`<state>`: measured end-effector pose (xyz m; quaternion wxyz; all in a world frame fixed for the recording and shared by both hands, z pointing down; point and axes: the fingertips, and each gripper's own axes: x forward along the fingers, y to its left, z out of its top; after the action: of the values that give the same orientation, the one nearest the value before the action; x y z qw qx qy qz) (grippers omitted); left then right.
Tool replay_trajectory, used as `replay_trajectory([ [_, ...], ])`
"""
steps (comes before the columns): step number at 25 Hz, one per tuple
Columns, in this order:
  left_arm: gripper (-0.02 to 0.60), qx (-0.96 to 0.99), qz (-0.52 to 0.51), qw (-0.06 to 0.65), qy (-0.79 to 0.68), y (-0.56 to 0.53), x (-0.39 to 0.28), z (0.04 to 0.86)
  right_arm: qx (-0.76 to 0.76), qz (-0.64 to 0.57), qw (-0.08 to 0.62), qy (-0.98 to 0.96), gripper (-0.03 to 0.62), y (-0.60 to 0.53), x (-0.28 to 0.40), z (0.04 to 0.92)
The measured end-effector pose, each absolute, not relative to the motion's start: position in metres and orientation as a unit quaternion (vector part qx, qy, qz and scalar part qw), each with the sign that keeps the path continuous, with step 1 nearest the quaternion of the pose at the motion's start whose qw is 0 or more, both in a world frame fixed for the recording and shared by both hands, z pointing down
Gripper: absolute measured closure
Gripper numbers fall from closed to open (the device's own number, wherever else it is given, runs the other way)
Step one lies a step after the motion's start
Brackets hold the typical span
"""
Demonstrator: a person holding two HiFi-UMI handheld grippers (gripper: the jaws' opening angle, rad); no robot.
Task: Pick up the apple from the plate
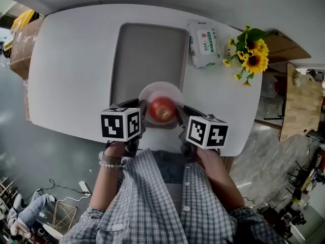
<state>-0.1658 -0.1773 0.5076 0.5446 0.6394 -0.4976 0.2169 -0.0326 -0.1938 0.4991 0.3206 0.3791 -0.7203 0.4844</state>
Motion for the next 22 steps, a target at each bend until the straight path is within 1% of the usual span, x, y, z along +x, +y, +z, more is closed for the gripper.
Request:
replay_trajectory([
  [16,0.512,0.702,0.256,0.514,-0.422,-0.206,-0.036,0.497,0.464,0.501,0.267,-0.68,0.514,-0.2,0.099,0.483],
  [22,0.514,0.72,0.286,0.502,-0.383,-0.208,0.019,0.504,0.489,0.506,0.263,-0.66,0.514,-0.198,0.153,0.49],
])
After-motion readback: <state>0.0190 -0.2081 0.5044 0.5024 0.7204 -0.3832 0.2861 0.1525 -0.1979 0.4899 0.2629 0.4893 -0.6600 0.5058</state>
